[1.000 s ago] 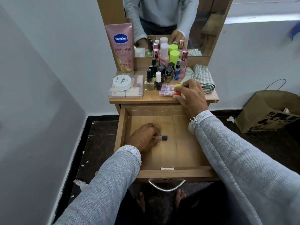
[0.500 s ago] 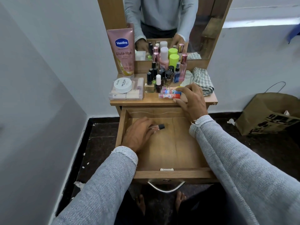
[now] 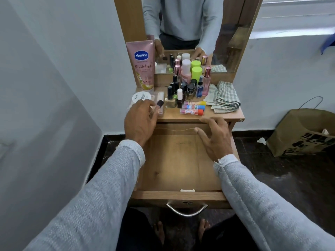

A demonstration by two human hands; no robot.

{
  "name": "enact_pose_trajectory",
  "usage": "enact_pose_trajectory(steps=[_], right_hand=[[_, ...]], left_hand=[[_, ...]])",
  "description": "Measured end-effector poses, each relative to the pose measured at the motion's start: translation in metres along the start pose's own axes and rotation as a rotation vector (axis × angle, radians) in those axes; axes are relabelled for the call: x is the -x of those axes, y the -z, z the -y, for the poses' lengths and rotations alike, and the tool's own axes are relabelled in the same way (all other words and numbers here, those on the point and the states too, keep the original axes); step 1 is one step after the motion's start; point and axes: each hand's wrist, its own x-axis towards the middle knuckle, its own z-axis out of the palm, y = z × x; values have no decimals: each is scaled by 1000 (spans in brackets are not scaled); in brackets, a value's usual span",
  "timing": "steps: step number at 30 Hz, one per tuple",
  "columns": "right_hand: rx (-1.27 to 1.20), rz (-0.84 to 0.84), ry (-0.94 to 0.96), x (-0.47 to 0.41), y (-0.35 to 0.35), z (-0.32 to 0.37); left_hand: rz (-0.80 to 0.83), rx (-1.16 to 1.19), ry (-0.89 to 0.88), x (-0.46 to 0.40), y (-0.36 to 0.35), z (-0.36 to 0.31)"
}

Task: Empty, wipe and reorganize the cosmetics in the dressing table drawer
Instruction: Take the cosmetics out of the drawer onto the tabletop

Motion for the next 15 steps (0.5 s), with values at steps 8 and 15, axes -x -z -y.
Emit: enact_pose_trajectory(steps=[8, 15], right_hand=[[34, -13, 52, 10, 3, 4], [20, 38, 69, 18, -1, 2]], left_hand=[[69, -367, -70, -34, -13, -13], [89, -451, -47, -33, -16, -18]])
